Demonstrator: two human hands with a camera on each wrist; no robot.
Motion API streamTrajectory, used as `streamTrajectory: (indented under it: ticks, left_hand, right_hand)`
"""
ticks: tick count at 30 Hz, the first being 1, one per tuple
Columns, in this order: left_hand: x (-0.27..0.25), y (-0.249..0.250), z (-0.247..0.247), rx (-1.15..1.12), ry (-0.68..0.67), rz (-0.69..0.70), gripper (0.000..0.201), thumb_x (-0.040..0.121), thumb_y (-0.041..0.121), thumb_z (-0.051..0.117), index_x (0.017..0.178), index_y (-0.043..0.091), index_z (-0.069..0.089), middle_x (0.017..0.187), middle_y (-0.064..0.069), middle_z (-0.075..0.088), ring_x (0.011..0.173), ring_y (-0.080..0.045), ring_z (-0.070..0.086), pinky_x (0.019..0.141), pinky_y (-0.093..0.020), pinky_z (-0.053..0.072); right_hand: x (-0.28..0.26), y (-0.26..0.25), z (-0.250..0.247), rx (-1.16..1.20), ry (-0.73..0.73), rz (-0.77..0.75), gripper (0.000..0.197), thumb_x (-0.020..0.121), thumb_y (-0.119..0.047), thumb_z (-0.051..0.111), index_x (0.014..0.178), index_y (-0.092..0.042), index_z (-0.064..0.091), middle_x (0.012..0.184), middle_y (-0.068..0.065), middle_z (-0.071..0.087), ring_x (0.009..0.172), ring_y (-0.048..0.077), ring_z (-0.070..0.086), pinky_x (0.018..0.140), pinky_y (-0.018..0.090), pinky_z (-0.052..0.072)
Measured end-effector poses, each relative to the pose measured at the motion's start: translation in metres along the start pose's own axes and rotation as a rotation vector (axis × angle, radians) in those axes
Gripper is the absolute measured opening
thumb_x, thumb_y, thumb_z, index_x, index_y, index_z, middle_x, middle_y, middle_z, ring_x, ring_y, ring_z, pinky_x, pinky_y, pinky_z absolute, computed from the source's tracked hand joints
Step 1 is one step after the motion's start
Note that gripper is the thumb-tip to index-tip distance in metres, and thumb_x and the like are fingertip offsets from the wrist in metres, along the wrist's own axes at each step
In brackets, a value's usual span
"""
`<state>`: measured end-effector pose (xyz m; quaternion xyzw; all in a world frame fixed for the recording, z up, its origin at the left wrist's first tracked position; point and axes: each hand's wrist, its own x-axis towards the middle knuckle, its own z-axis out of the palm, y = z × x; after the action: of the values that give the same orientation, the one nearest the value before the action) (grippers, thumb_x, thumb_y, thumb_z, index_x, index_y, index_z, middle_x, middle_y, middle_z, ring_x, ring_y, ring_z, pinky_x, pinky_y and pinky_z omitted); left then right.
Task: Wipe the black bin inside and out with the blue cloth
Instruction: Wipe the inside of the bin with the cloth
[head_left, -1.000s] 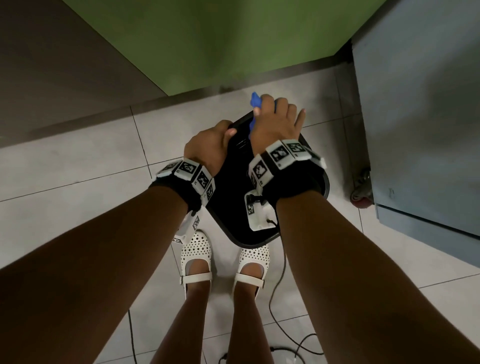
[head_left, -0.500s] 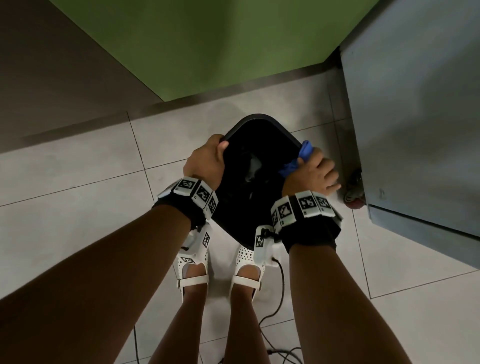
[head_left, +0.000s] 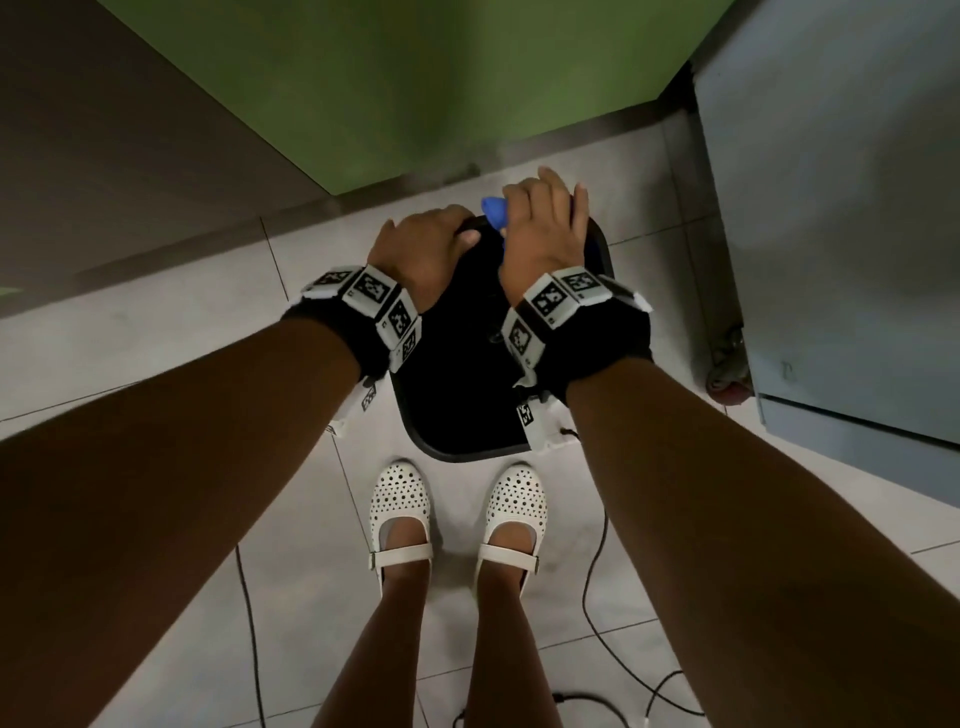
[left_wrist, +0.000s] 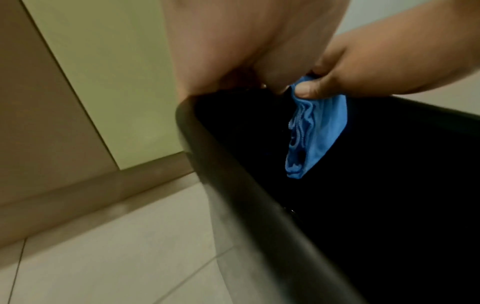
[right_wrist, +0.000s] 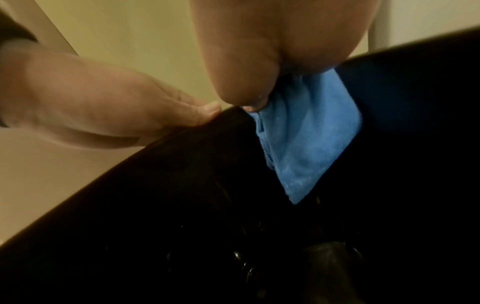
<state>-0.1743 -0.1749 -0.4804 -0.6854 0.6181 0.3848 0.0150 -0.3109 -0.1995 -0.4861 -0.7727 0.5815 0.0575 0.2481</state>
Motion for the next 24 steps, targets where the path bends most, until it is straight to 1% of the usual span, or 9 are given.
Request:
streamTrajectory:
  ticks: [1,3,6,10,14,16,19,21,24]
  left_hand:
    - [-0.001,0.0,0.002,-0.037,0.041,0.015,0.046,0.092,0.043,0.024,0.116,0.014,0.052,0.114,-0.013,0.063,0.109,-0.033,0.056,0.087,-0.041,0.041]
    - [-0.006,0.0,0.006,-0.043,0.142,0.004,0.048,0.089,0.044,0.021,0.108,0.015,0.054,0.099,-0.012,0.065,0.09,-0.033,0.059,0.069,-0.032,0.037]
    - [-0.01,0.003,0.011,-0.02,0.176,-0.059,0.04,0.094,0.041,0.024,0.11,0.018,0.053,0.1,-0.012,0.065,0.092,-0.033,0.059,0.072,-0.034,0.04]
    - [-0.016,0.006,0.017,-0.056,0.159,-0.131,0.036,0.099,0.037,0.025,0.115,0.019,0.051,0.11,-0.014,0.064,0.1,-0.034,0.057,0.076,-0.033,0.037]
    - [-0.023,0.011,0.021,-0.082,0.14,-0.153,0.036,0.099,0.036,0.024,0.117,0.016,0.049,0.113,-0.016,0.062,0.103,-0.036,0.056,0.079,-0.037,0.039]
    - [-0.024,0.012,0.02,-0.073,0.071,-0.169,0.037,0.099,0.036,0.023,0.116,0.013,0.047,0.113,-0.017,0.062,0.103,-0.036,0.056,0.084,-0.041,0.039]
    - [-0.016,0.019,0.015,0.028,0.06,-0.141,0.039,0.099,0.039,0.023,0.113,0.012,0.048,0.111,-0.016,0.064,0.106,-0.036,0.056,0.098,-0.049,0.034]
    - [-0.008,0.021,0.012,-0.02,0.062,-0.077,0.039,0.099,0.037,0.025,0.116,0.01,0.047,0.11,-0.019,0.064,0.105,-0.037,0.057,0.087,-0.04,0.037]
    - [-0.001,0.022,0.016,-0.198,0.055,-0.048,0.039,0.1,0.033,0.028,0.121,0.006,0.047,0.112,-0.021,0.063,0.102,-0.037,0.058,0.074,-0.029,0.033]
  right_hand:
    - [-0.001,0.0,0.001,-0.004,0.021,-0.004,0.048,0.09,-0.015,0.042,0.136,-0.011,0.034,0.142,0.009,0.035,0.142,0.025,0.015,0.117,0.044,-0.005]
    - [-0.004,0.003,0.003,0.0,0.068,-0.021,0.042,0.091,-0.02,0.042,0.132,-0.014,0.039,0.136,0.007,0.041,0.137,0.025,0.024,0.117,0.043,-0.002]
    - [-0.008,0.013,0.002,-0.01,0.083,0.041,0.041,0.092,-0.024,0.04,0.132,-0.016,0.039,0.135,0.008,0.041,0.133,0.027,0.029,0.117,0.047,0.004]
    - [-0.025,0.024,0.008,0.095,0.279,0.364,0.058,0.086,-0.035,0.018,0.132,-0.01,0.043,0.122,0.018,0.053,0.111,0.036,0.05,0.101,0.049,0.036]
    - [-0.026,0.015,0.012,0.129,0.254,0.535,0.05,0.09,-0.03,0.028,0.134,-0.01,0.041,0.122,0.017,0.053,0.107,0.035,0.051,0.092,0.043,0.039]
    - [-0.02,0.013,0.005,0.077,0.318,0.477,0.048,0.086,-0.03,0.041,0.13,-0.011,0.047,0.115,0.016,0.057,0.103,0.035,0.054,0.089,0.043,0.042]
    - [-0.011,0.014,-0.004,0.051,0.059,0.28,0.073,0.079,-0.039,0.062,0.141,-0.017,0.029,0.13,0.012,0.044,0.117,0.033,0.042,0.097,0.043,0.035]
    - [-0.006,0.009,-0.007,0.004,-0.03,0.184,0.074,0.08,-0.034,0.063,0.141,-0.02,0.024,0.133,0.01,0.04,0.12,0.03,0.038,0.096,0.04,0.035]
    - [-0.004,-0.001,-0.003,-0.049,0.034,0.139,0.054,0.087,-0.023,0.051,0.137,-0.018,0.03,0.13,0.009,0.043,0.118,0.028,0.041,0.092,0.038,0.035]
